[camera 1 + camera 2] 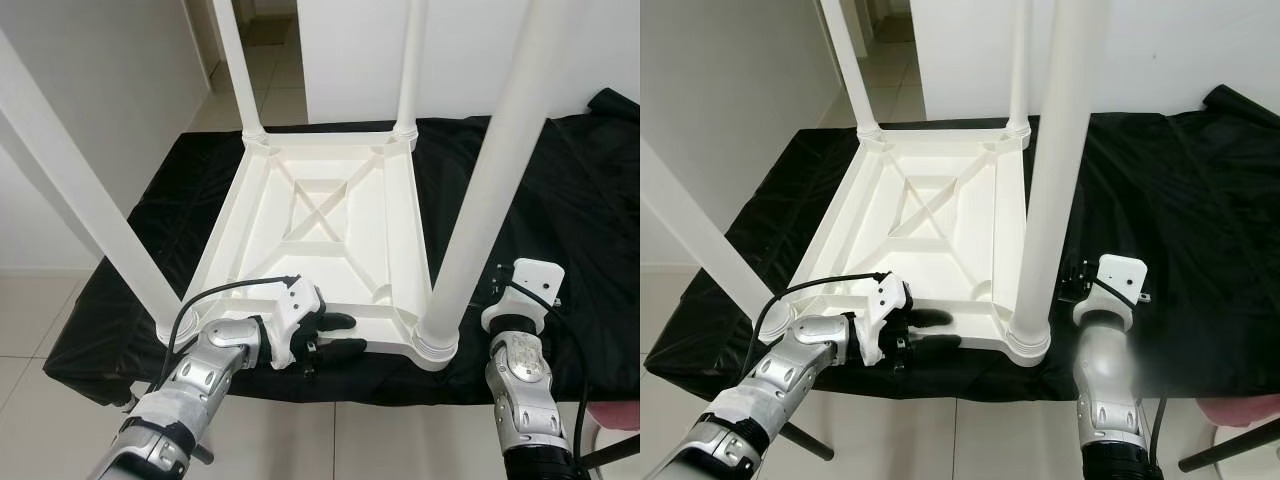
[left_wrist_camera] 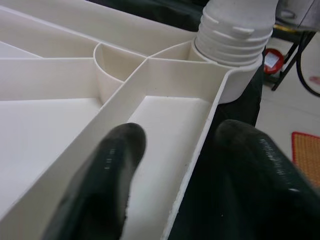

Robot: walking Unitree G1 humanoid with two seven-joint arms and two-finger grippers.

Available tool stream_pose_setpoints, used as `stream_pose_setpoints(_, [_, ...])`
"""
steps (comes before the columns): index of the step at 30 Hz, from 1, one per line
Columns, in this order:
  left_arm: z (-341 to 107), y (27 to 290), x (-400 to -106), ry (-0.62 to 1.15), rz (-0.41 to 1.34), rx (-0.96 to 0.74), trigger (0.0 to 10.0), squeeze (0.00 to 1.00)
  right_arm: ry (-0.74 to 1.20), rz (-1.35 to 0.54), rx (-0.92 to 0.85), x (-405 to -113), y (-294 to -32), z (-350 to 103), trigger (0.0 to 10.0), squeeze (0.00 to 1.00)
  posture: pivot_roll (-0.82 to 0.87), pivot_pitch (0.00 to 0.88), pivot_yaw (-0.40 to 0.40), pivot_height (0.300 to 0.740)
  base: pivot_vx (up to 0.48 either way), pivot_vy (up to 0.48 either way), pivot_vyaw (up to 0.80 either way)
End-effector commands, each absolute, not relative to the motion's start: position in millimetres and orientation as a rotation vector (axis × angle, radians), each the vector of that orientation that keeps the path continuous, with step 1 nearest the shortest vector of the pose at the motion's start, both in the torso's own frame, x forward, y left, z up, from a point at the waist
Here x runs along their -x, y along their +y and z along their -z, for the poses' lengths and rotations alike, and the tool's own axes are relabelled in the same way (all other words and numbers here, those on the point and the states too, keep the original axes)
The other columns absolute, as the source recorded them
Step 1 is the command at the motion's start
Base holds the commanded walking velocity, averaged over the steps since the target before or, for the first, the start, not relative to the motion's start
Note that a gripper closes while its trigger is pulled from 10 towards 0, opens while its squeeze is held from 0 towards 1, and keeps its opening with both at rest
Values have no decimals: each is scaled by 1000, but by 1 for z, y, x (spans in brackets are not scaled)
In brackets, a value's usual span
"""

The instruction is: Building children table

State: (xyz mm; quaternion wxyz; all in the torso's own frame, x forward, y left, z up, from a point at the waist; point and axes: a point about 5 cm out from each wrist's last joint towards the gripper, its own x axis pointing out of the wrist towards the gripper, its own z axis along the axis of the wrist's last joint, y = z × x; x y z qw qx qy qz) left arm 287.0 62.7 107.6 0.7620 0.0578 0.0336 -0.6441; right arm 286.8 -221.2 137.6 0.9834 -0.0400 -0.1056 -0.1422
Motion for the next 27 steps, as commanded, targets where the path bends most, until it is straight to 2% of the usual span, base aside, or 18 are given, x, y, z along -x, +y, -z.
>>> stream_pose_setpoints(1, [-107,70,-297,57,1184,-147,10000,1000,-198,268,77,-287,-216,-133,10000,0,-19,34,98,740,0,0,0])
stream_pose_setpoints(2, [-108,71,-298,48,1173,-141,10000,0,-200,268,76,-287,-217,-133,10000,0,-18,34,95,740,0,0,0])
stream_pose_setpoints(10, [-110,72,-300,24,1156,-178,10000,0,-205,272,77,-289,-221,-136,10000,0,-11,34,89,740,0,0,0])
stream_pose_setpoints(21, [-106,70,-309,-12,1108,-357,10000,0,-211,277,72,-290,-221,-137,10000,0,-18,34,94,740,0,0,0])
stream_pose_setpoints(27, [-113,71,-328,-35,958,-383,10000,0,-214,280,69,-290,-221,-138,10000,0,-18,34,94,740,0,0,0])
